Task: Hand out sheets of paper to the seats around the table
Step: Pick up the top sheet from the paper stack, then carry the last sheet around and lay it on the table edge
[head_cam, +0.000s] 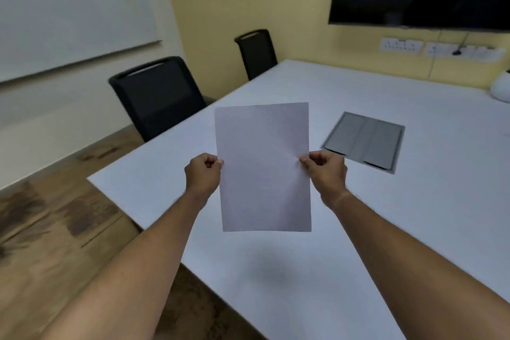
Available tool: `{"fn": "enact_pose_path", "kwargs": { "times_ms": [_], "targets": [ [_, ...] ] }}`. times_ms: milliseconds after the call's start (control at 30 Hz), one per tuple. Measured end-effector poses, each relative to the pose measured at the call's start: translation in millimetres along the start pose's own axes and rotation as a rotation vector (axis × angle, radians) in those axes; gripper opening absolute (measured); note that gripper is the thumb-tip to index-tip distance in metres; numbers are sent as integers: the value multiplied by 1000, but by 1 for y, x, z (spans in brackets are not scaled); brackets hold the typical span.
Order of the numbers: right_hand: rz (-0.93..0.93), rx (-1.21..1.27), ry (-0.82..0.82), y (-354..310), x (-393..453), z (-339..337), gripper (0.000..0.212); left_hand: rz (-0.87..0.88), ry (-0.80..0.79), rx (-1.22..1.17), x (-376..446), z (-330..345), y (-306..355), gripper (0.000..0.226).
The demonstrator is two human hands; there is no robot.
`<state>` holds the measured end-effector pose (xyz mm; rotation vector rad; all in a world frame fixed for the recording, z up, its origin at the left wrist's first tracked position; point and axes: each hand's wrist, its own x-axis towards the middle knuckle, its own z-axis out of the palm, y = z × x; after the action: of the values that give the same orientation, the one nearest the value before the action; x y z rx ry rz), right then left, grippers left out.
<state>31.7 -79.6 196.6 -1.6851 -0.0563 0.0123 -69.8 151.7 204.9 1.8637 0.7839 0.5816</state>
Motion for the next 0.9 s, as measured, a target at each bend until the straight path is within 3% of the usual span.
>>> {"fn": "enact_pose_path", "kwargs": {
  "times_ms": [233, 533, 900],
  "targets": [
    [-101, 12, -141, -54, -24, 123, 10, 16, 179, -44, 39, -126, -15, 10],
    [-122, 37, -251, -90, -67, 331, 10, 3, 307, -69, 131, -300, -83, 9],
    [-159, 31, -365, -110, -66, 520, 13, -45, 407, -27, 243, -419, -139, 9]
  ]
}}
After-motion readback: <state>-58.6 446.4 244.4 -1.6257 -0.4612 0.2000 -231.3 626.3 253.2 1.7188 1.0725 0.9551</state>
